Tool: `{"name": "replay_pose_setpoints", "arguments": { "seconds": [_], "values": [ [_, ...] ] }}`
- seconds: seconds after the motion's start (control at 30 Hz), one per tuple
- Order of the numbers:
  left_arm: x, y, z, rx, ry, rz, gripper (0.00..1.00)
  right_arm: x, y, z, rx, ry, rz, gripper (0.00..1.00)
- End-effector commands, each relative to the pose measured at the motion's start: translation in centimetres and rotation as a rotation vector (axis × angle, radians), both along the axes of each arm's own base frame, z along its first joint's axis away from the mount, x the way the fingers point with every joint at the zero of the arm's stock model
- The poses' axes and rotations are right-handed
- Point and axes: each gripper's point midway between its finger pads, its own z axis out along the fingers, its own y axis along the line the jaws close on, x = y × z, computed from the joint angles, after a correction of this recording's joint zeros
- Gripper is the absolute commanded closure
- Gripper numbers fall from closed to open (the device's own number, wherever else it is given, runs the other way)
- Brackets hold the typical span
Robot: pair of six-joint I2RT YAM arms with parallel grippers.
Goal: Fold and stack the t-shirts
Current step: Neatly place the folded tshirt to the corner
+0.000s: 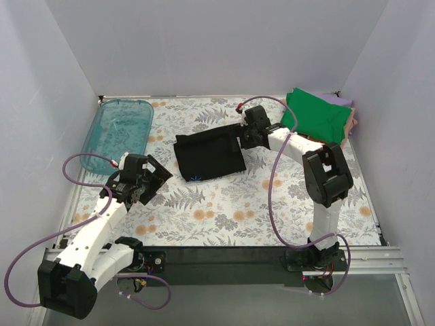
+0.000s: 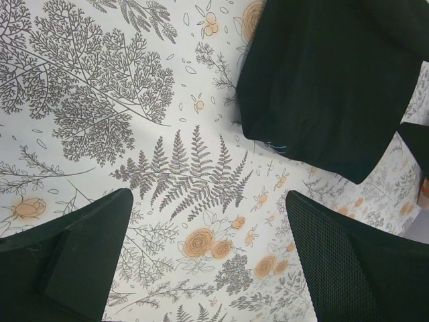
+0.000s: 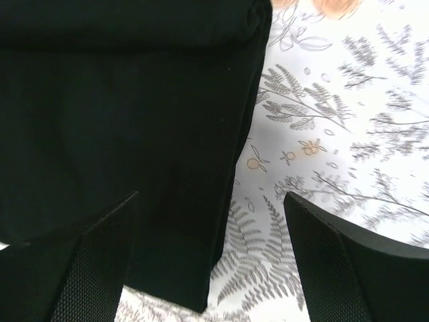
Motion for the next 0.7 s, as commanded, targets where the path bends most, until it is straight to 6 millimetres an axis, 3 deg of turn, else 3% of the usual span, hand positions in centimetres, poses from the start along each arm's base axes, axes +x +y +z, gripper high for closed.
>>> {"name": "replay_pose_setpoints", "arguments": {
  "seconds": [0.0, 0.1, 0.2, 0.23, 0.3, 0.4, 0.43, 0.47, 0.6, 0.63, 0.67],
  "values": [
    [-0.5, 0.0, 0.3, -0.014, -0.012, 0.007, 0.02, 1.5, 1.6, -0.6, 0.032, 0.006, -0.016, 0.09],
    [-0.9, -0.2, -0.1, -0.021, 0.006, -0.004, 0.02, 1.0, 2.2, -2.9, 0.021, 0.058, -0.015, 0.15],
    [-1.1, 0.0, -0.5, -0.011, 0.021, 0.004, 0.02, 0.2, 2.0, -5.0, -0.015, 0.096, -0.03, 0.26],
    [-1.1, 0.1, -0.5, -0.007, 0.023, 0.007, 0.02, -0.4, 1.9, -5.8, -0.022, 0.118, -0.034, 0.35],
    [-1.2, 0.1, -0.5, -0.006, 0.024, 0.009, 0.02, -1.3, 1.7, -6.8, -0.038, 0.144, -0.039, 0.4],
    [-1.3, 0.2, -0.4, -0.009, 0.02, 0.01, 0.02, -3.7, 1.0, -8.2, -0.067, 0.188, -0.053, 0.5],
    [-1.3, 0.2, -0.3, -0.011, 0.017, 0.011, 0.02, -4.7, 1.4, -8.5, -0.072, 0.199, -0.042, 0.58],
    [-1.3, 0.1, -0.3, -0.011, 0.016, 0.009, 0.02, -5.6, 0.5, -9.5, -0.114, 0.209, -0.057, 0.62],
    [-1.4, 0.0, -0.3, -0.02, 0.012, 0.003, 0.02, -7.1, -0.6, -9.0, -0.197, 0.151, -0.086, 0.84],
    [-1.4, -0.1, -0.3, -0.022, 0.013, 0.001, 0.02, -7.3, -0.5, -8.7, -0.212, 0.135, -0.08, 0.98],
    [-1.4, -0.1, -0.2, -0.022, 0.011, -0.002, 0.02, -6.8, -1.1, -7.8, -0.24, 0.087, -0.098, 0.99]
  ]
}}
